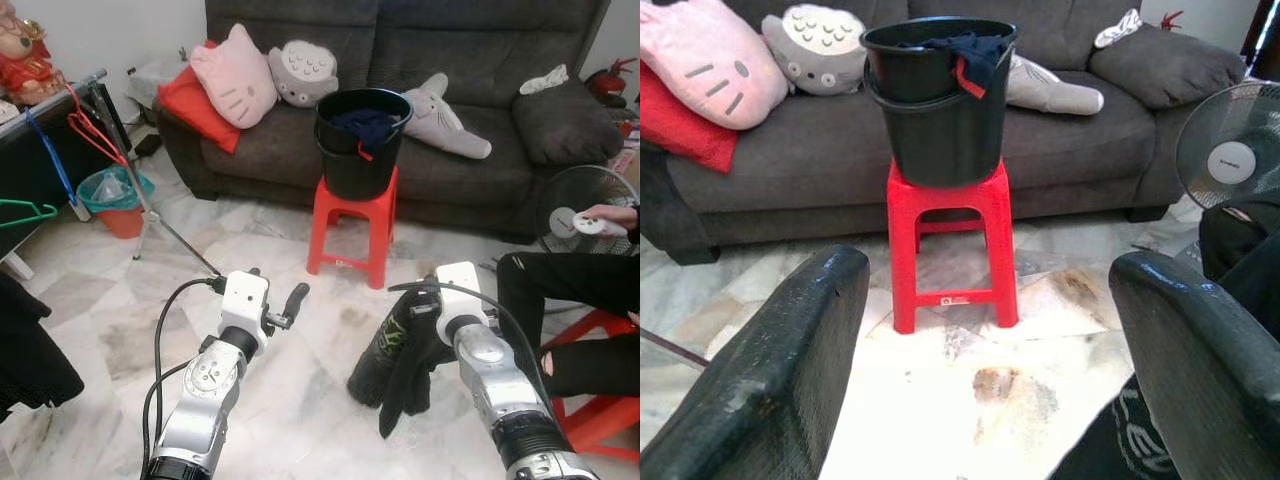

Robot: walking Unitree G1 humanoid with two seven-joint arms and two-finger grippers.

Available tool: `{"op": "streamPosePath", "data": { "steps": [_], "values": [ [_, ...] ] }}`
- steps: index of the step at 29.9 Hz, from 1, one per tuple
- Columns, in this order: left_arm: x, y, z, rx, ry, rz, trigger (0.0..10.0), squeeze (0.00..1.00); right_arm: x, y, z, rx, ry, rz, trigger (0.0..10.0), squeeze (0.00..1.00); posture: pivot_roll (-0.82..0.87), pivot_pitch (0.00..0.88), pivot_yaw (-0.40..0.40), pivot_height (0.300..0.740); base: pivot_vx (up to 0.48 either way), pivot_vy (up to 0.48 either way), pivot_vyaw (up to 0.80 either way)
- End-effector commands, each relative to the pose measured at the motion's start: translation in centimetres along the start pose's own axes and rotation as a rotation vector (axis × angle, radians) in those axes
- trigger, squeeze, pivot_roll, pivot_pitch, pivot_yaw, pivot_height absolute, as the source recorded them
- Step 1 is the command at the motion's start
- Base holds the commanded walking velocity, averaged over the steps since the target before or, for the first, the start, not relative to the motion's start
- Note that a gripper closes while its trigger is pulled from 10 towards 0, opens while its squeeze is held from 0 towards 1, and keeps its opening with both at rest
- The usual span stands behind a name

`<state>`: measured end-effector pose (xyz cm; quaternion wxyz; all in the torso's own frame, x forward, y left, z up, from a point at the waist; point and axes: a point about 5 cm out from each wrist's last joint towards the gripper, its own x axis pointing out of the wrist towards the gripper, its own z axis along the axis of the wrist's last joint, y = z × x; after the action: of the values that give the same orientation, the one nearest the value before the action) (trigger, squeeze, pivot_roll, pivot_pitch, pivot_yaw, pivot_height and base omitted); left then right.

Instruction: Hang hanger

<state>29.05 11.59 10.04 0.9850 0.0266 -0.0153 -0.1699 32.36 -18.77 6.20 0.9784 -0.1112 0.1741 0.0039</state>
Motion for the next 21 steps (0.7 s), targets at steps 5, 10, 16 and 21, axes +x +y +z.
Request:
{"op": "streamPosePath", "data": {
  "steps": [5, 10, 16, 21],
  "values": [
    [0.2, -0.1, 0.3, 0.0, -0.006, 0.004, 10.0, 0.0, 0.1, -0.4, 1.5, 0.016, -0.069, -0.022, 10.0, 0.0, -0.06, 0.0, 0.021, 0.74, 0.346, 0.0, 0.0],
    [0.2, -0.1, 0.2, -0.001, -0.004, 0.007, 10.0, 0.0, 0.1, 0.1, 1.1, -0.015, -0.055, 0.0, 10.0, 0.0, -0.06, 0.0, 0.02, 0.74, 0.346, 0.0, 0.0],
    [0.2, 0.0, 0.3, -0.003, -0.014, 0.011, 10.0, 0.0, 0.0, 0.5, 1.1, -0.03, -0.066, 0.015, 10.0, 0.0, -0.06, 0.0, 0.018, 0.74, 0.058, 0.0, 0.67],
    [0.2, -0.1, 0.1, 0.0, -0.006, 0.008, 10.0, 0.0, 0.0, 0.6, 1.2, -0.045, -0.069, 0.028, 10.0, 0.0, -0.06, 0.0, 0.017, 0.74, 0.0, 0.0, 0.8]
  ]
}}
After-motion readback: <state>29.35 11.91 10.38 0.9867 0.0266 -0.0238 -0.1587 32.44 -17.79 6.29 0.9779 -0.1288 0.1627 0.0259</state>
